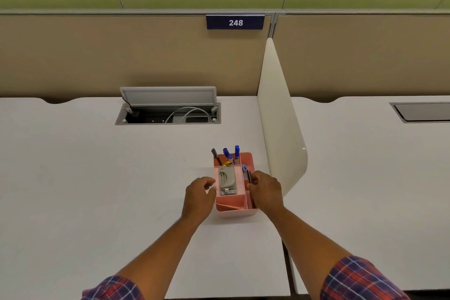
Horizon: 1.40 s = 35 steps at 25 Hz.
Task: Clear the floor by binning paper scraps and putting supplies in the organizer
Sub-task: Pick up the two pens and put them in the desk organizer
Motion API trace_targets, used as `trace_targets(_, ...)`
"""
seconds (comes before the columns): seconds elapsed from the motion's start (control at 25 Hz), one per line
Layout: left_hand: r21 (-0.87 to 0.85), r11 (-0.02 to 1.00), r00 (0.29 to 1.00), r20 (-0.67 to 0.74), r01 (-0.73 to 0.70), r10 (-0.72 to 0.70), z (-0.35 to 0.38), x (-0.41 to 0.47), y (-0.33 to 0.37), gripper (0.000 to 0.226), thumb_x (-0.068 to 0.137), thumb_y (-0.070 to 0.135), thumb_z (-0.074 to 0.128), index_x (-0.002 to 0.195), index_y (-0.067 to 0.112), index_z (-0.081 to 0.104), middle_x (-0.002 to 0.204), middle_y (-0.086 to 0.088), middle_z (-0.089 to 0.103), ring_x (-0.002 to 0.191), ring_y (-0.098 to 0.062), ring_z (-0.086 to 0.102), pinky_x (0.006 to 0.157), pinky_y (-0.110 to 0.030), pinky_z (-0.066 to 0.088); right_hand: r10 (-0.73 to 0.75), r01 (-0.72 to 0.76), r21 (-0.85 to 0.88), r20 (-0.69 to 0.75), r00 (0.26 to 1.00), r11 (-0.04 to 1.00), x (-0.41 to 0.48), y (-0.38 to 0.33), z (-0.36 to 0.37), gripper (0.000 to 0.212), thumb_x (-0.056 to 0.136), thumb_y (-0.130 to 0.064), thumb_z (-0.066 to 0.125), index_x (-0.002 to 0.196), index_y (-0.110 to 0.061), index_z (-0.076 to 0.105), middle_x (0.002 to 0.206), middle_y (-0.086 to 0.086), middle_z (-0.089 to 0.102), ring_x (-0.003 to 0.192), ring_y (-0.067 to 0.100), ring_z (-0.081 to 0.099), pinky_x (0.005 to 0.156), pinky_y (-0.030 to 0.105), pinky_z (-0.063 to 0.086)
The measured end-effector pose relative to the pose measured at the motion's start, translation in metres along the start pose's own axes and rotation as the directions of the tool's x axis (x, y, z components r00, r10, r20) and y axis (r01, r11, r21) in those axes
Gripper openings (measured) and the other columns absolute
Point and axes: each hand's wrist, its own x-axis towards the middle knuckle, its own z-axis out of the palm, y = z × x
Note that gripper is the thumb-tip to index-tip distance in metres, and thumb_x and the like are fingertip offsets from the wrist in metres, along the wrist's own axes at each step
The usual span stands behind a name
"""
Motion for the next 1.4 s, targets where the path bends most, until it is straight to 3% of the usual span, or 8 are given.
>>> trace_targets(0.4,0.049,0.998,0.999,-0.016,-0.040,0.041,0.010,-0.011,0.009,0.033,0.098,0.012,0.067,0.132,0.014,0.066,0.137,-0.007,0.066,0.124,-0.020,0.062,0.103,-0.035,0.057,-0.044,0.048,0.160,-0.031,0.999,0.986,-0.007,0.011,-0.006,0.028,0.101,-0.032,0.062,0.125,-0.017,0.061,0.121,0.006,0.069,0.101,0.018,0.067,0.084,0.028,0.058)
trace_targets(0.72,0.173,0.985,0.995,-0.101,-0.007,0.024,0.029,-0.090,0.001,0.050,0.101,0.029,0.064,0.148,0.022,0.052,0.159,-0.003,0.049,0.147,-0.022,0.046,0.118,-0.038,0.042,-0.372,0.379,0.030,-0.131,0.919,0.925,-0.073,0.055,-0.008,0.049,0.099,-0.041,0.056,0.143,-0.023,0.045,0.141,0.001,0.060,0.127,0.020,0.059,0.101,0.033,0.051)
trace_targets(0.8,0.209,0.977,0.991,-0.132,0.038,-0.010,0.040,-0.118,-0.006,0.055,0.101,0.035,0.063,0.152,0.026,0.046,0.164,-0.001,0.042,0.151,-0.022,0.041,0.121,-0.040,0.039,-0.438,0.431,-0.085,-0.110,0.892,0.898,-0.092,0.070,0.001,0.062,0.099,-0.042,0.058,0.153,-0.020,0.036,0.153,0.005,0.051,0.139,0.025,0.052,0.111,0.039,0.045)
trace_targets(0.88,0.280,0.958,0.994,-0.106,0.055,-0.027,0.050,-0.144,-0.019,0.064,0.100,0.046,0.059,0.158,0.031,0.035,0.171,0.002,0.029,0.157,-0.022,0.031,0.125,-0.044,0.032,-0.433,0.420,-0.170,-0.050,0.900,0.892,-0.114,0.080,0.012,0.074,0.102,-0.051,0.049,0.162,-0.021,0.018,0.169,0.005,0.028,0.155,0.027,0.030,0.122,0.042,0.026)
trace_targets(0.96,0.362,0.931,0.998,-0.058,0.050,-0.031,0.056,-0.164,-0.027,0.073,0.100,0.056,0.054,0.162,0.034,0.024,0.175,0.004,0.014,0.161,-0.022,0.018,0.127,-0.047,0.023,-0.397,0.390,-0.188,0.001,0.918,0.901,-0.133,0.090,0.018,0.080,0.103,-0.060,0.034,0.164,-0.024,-0.002,0.174,0.001,0.002,0.160,0.025,0.006,0.125,0.042,0.008)
trace_targets(1.04,0.403,0.914,0.999,-0.037,0.043,-0.031,0.060,-0.180,-0.035,0.077,0.099,0.061,0.050,0.164,0.035,0.016,0.176,0.005,0.006,0.163,-0.023,0.010,0.129,-0.049,0.017,-0.398,0.394,-0.227,0.030,0.917,0.890,-0.152,0.101,0.020,0.081,0.102,-0.065,0.025,0.162,-0.026,-0.013,0.173,0.000,-0.012,0.160,0.023,-0.007,0.125,0.043,0.000)
trace_targets(1.28,0.450,0.893,1.000,-0.005,-0.022,0.028,0.051,-0.237,-0.062,0.080,0.099,0.063,0.047,0.164,0.035,0.010,0.176,0.004,0.001,0.163,-0.023,0.003,0.129,-0.047,0.011,-0.379,0.369,-0.297,0.025,0.925,0.881,-0.226,0.119,0.024,0.081,0.102,-0.065,0.023,0.161,-0.023,-0.015,0.172,0.001,-0.017,0.159,0.023,-0.011,0.122,0.040,-0.006)
trace_targets(1.4,0.451,0.887,0.995,0.043,-0.104,0.095,0.039,-0.277,-0.083,0.079,0.100,0.060,0.048,0.164,0.034,0.009,0.176,0.003,0.001,0.163,-0.024,0.001,0.128,-0.045,0.008,-0.369,0.350,-0.309,-0.004,0.929,0.884,-0.281,0.119,0.034,0.082,0.102,-0.064,0.023,0.162,-0.022,-0.013,0.172,0.002,-0.015,0.160,0.024,-0.008,0.126,0.042,-0.002)
